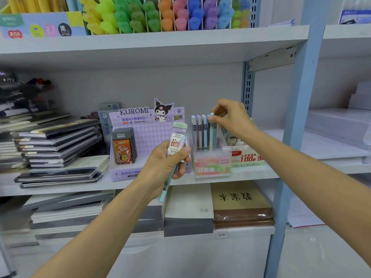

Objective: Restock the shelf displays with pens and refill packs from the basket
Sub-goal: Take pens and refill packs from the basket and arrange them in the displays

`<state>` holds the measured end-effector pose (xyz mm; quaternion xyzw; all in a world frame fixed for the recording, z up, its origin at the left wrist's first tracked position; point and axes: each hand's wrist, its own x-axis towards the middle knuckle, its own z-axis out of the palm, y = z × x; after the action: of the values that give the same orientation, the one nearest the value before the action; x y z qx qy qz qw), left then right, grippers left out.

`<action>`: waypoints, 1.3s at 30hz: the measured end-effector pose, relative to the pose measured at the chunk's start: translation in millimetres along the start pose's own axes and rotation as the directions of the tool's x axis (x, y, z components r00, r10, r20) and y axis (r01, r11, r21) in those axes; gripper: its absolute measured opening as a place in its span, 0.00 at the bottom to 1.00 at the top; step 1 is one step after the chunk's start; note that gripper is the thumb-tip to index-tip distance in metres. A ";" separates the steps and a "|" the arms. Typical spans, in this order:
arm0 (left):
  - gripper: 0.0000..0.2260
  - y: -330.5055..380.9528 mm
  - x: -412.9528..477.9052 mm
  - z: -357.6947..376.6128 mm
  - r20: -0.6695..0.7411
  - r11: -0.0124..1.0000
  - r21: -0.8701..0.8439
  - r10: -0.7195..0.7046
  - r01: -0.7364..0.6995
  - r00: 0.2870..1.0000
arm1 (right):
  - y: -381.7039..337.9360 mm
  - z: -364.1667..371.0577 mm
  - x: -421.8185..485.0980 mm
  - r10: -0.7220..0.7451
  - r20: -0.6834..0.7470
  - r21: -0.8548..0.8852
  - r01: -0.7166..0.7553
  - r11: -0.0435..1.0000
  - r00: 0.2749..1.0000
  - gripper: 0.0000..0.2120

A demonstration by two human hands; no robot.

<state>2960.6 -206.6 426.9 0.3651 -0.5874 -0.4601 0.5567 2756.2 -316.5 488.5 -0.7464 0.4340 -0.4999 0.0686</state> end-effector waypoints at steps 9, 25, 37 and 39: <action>0.06 3.0 -3.6 3.0 0.008 0.997 0.076 0.031 -0.031 1.000 | -11.8 -3.7 -6.0 -0.015 0.022 -0.273 0.020 0.962 1.000 0.12; 0.15 23.7 -13.7 5.5 -0.080 0.993 -0.102 -0.073 0.064 0.994 | -40.1 -33.4 -48.3 0.106 0.308 0.559 -0.270 0.784 0.946 0.05; 0.10 22.2 -9.2 13.6 -0.347 0.977 -0.145 0.095 -0.154 0.933 | -28.5 -33.0 -65.3 -0.085 0.729 0.385 -0.304 0.871 0.679 0.07; 0.10 22.4 -8.1 16.8 -0.328 0.984 -0.070 0.135 -0.166 0.935 | -34.0 -29.8 -63.6 -0.110 0.696 0.385 -0.240 0.891 0.709 0.07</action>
<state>2946.7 -189.8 446.2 0.3619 -0.4918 -0.3782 0.6958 2744.0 -240.2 477.7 -0.8263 0.2746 -0.2617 0.4163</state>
